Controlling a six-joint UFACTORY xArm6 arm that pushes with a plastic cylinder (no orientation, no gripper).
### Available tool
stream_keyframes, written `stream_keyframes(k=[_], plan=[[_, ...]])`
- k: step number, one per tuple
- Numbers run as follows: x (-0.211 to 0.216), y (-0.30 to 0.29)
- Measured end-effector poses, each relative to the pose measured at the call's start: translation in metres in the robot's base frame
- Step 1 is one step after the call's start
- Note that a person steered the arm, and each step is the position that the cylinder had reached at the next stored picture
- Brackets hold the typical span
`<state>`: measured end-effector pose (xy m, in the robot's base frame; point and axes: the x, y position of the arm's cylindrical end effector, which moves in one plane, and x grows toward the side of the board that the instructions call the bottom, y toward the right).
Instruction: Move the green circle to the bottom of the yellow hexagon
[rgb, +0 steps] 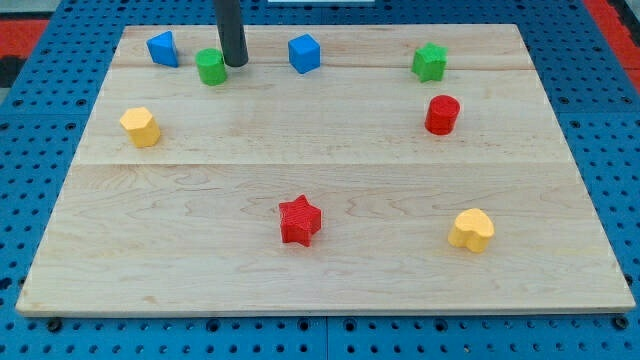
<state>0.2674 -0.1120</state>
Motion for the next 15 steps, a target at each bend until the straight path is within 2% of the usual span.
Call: stream_keyframes(k=[3, 5, 6, 7, 8, 9, 10, 11, 12, 13, 14, 15], plan=[[-0.030, -0.037], [0.034, -0.044], [0.013, -0.095], [0.033, -0.120], [0.055, -0.090], [0.026, -0.086], [0.052, -0.052], [0.113, -0.047], [0.155, -0.047], [0.178, -0.038], [0.228, -0.048], [0.260, -0.055]])
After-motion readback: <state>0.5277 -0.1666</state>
